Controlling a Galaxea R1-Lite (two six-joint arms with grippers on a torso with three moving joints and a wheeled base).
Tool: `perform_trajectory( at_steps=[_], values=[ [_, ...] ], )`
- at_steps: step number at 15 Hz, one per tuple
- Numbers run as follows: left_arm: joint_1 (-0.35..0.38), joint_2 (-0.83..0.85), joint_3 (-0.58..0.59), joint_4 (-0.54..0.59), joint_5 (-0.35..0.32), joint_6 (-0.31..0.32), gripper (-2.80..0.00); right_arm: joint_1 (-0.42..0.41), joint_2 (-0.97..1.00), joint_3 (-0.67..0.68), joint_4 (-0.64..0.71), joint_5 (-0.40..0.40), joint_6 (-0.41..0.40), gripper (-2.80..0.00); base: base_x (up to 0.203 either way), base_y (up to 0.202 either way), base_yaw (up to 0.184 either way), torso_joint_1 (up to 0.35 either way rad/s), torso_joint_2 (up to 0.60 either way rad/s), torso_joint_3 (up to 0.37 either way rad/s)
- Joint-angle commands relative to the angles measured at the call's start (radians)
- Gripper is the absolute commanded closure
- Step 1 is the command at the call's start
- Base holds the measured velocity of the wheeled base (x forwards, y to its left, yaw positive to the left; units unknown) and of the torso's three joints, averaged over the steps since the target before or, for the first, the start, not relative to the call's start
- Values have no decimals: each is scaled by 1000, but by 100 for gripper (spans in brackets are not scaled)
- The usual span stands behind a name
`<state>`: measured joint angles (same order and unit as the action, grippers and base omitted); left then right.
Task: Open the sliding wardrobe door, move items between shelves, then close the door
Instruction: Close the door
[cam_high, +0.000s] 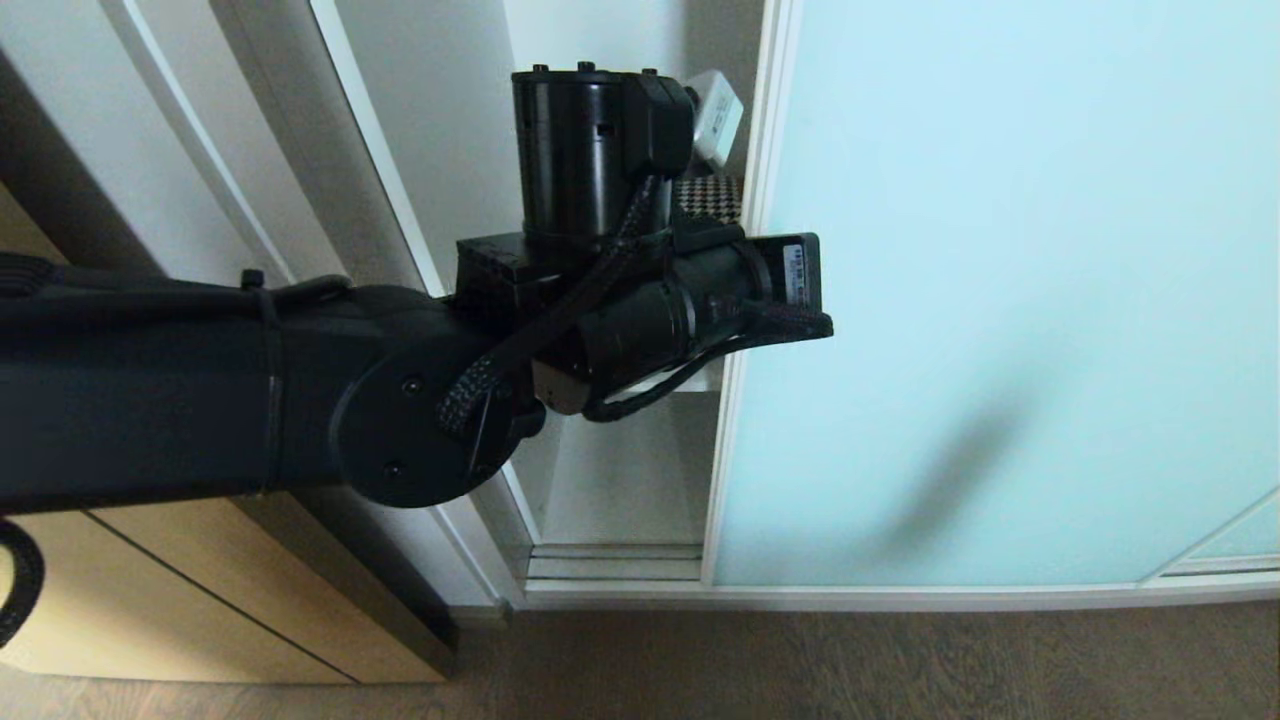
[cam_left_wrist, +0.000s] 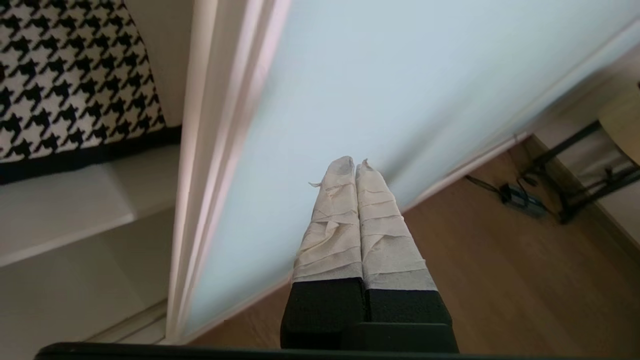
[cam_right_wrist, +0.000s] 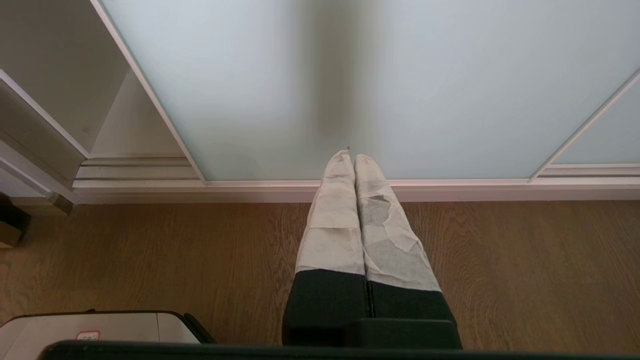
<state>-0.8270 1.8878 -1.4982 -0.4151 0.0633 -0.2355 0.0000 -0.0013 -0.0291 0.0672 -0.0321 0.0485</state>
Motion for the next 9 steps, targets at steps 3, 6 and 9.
perform_trajectory(
  at_steps=[3,6,9],
  values=[
    [6,59,-32,-34,19,-2,0,0,0,0,0,0,1,0,0,0,0,0,0,0],
    [14,68,-34,-70,44,3,0,0,1,0,0,0,1,0,0,0,0,0,0,0],
    [38,70,-43,-69,47,2,0,0,0,0,0,0,1,0,0,0,0,0,0,0]
  ],
)
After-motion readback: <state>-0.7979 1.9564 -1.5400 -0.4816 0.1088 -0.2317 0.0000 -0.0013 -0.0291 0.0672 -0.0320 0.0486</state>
